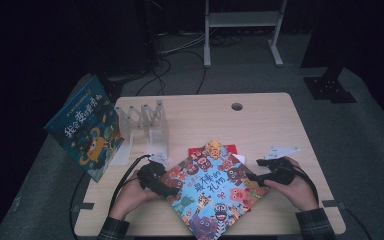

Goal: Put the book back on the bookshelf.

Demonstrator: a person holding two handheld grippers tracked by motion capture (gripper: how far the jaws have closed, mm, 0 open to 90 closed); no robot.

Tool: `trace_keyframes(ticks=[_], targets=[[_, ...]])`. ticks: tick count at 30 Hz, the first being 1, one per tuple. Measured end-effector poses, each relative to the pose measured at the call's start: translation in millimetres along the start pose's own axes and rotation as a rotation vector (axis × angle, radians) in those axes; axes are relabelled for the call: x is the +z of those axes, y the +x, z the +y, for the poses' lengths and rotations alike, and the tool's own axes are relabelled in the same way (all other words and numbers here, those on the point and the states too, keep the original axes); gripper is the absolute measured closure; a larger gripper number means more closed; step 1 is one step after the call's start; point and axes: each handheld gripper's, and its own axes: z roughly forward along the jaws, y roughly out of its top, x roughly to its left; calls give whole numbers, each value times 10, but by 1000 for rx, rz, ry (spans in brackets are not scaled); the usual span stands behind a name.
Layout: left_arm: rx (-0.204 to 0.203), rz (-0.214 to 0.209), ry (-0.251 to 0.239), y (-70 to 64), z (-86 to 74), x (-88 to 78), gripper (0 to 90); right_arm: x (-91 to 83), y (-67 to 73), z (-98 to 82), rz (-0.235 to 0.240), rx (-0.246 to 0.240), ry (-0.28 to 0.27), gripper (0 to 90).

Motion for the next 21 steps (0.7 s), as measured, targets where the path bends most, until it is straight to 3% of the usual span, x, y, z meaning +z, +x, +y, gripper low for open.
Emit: trace_keyframes(ticks=[12,17,21], targets=[[-8,4,3,-7,3,0,62,-365,73,-486,-14,10,10,290],[-9,3,6,-4,2,-2,62,-354,108,-624,-3,13,19,294],[-15,-1,5,-7,2,1,61,-312,136,-622,20,10,3,294]])
